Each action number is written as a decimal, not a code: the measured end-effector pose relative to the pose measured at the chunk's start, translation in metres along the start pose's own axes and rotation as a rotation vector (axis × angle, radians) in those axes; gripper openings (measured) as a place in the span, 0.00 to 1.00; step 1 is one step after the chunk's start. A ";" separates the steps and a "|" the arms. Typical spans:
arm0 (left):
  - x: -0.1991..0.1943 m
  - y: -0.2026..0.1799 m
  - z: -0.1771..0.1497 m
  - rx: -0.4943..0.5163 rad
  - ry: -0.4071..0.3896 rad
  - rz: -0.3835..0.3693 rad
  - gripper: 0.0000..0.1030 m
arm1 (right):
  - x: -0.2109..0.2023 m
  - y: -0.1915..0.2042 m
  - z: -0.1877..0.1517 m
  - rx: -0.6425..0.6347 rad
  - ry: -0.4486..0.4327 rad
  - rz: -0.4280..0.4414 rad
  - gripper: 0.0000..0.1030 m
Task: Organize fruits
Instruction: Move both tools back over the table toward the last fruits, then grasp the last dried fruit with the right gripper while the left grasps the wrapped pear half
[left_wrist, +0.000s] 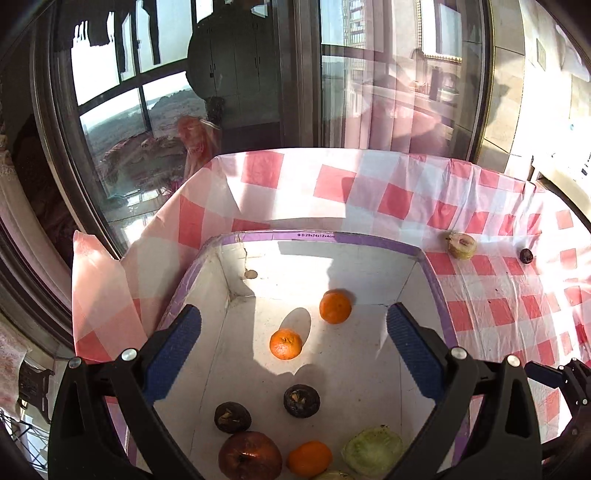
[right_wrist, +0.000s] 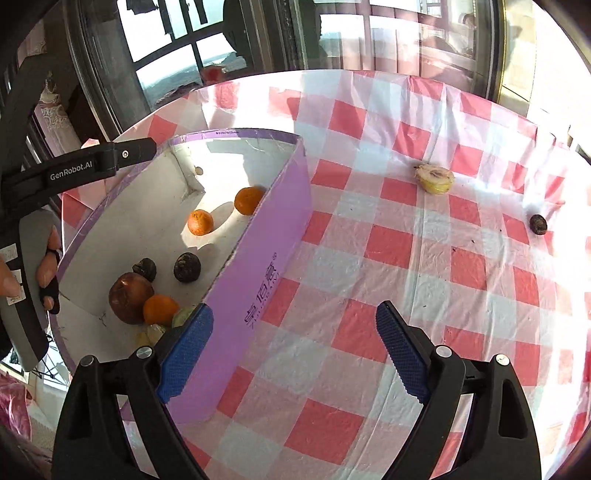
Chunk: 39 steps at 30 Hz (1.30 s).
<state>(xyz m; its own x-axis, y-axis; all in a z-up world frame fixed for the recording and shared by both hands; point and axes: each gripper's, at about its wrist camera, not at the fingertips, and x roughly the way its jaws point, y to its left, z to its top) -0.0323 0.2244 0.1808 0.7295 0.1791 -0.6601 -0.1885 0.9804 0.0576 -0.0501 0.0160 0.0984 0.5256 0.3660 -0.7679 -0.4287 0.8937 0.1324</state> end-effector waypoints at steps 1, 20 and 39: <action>-0.003 -0.013 0.007 0.002 -0.017 -0.007 0.98 | 0.002 -0.010 0.000 0.006 0.015 -0.007 0.84; 0.050 -0.262 -0.013 0.172 0.205 -0.254 0.98 | 0.055 -0.258 -0.025 0.328 0.062 -0.247 0.84; 0.191 -0.271 -0.017 0.105 0.371 -0.077 0.98 | 0.148 -0.378 0.079 0.404 -0.030 -0.388 0.67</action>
<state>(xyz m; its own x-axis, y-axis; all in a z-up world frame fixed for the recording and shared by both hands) 0.1472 -0.0086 0.0269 0.4482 0.0816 -0.8902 -0.0601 0.9963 0.0611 0.2479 -0.2469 -0.0155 0.6121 -0.0077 -0.7907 0.1125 0.9906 0.0775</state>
